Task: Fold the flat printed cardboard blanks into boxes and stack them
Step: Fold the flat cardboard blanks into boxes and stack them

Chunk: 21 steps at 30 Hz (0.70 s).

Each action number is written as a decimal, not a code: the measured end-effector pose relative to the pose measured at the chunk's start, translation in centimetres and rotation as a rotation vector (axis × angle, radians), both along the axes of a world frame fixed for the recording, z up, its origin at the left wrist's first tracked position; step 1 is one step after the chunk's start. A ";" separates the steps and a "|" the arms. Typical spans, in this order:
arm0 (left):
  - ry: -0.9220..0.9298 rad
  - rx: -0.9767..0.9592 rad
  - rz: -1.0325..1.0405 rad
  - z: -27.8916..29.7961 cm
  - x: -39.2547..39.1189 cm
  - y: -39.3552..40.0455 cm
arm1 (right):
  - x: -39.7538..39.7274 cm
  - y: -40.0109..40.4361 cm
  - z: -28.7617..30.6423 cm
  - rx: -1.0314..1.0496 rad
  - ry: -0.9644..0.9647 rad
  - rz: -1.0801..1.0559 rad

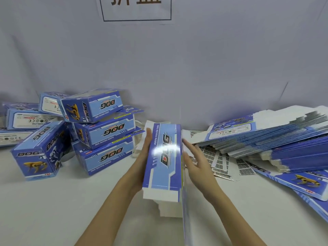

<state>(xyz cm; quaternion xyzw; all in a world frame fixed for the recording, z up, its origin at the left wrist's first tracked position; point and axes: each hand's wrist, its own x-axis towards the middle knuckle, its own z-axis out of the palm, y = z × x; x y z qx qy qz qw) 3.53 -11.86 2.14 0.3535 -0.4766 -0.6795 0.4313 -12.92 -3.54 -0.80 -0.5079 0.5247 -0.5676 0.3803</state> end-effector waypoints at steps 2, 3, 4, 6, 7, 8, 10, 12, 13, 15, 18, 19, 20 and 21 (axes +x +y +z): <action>-0.141 -0.126 0.029 -0.5 -0.3 1.3 | -0.2 -0.2 0.7 0.030 -0.139 0.067; -0.213 -0.234 0.093 -1.0 -0.2 2.0 | -0.3 -0.2 1.1 0.067 -0.246 0.156; -0.271 -0.328 0.176 -1.6 -0.1 2.3 | -0.4 0.1 1.7 0.117 -0.338 0.223; -0.364 -0.388 0.272 -1.9 -0.2 2.3 | -0.6 0.1 2.3 0.178 -0.335 0.255; -0.378 -0.360 0.285 -1.4 -0.4 2.2 | -0.7 0.1 2.3 0.175 -0.308 0.236; -0.343 -0.297 0.293 -1.4 -0.4 2.2 | -0.8 0.3 2.4 0.168 -0.308 0.216; -0.194 -0.152 0.264 -1.0 0.0 2.2 | -1.4 0.4 2.5 0.134 -0.426 0.203; -0.057 -0.032 0.090 -1.1 0.6 2.0 | -2.0 0.9 2.8 0.134 -0.591 0.269; 0.000 -0.013 0.020 -1.3 0.9 1.8 | -2.1 1.1 2.9 0.143 -0.628 0.309; 0.060 -0.025 0.013 -1.6 1.2 1.5 | -2.1 1.4 2.7 0.185 -0.560 0.357; 0.017 -0.078 0.070 -1.5 1.2 1.4 | -2.1 1.2 2.3 0.142 -0.476 0.294; -0.028 -0.106 0.059 -1.4 1.1 1.5 | -1.9 1.0 2.3 0.110 -0.466 0.258; -0.067 -0.130 0.045 -1.4 1.0 1.7 | -1.6 1.0 2.2 0.084 -0.460 0.210; -0.075 -0.139 0.028 -1.5 0.7 1.9 | -1.3 0.9 2.0 0.061 -0.461 0.159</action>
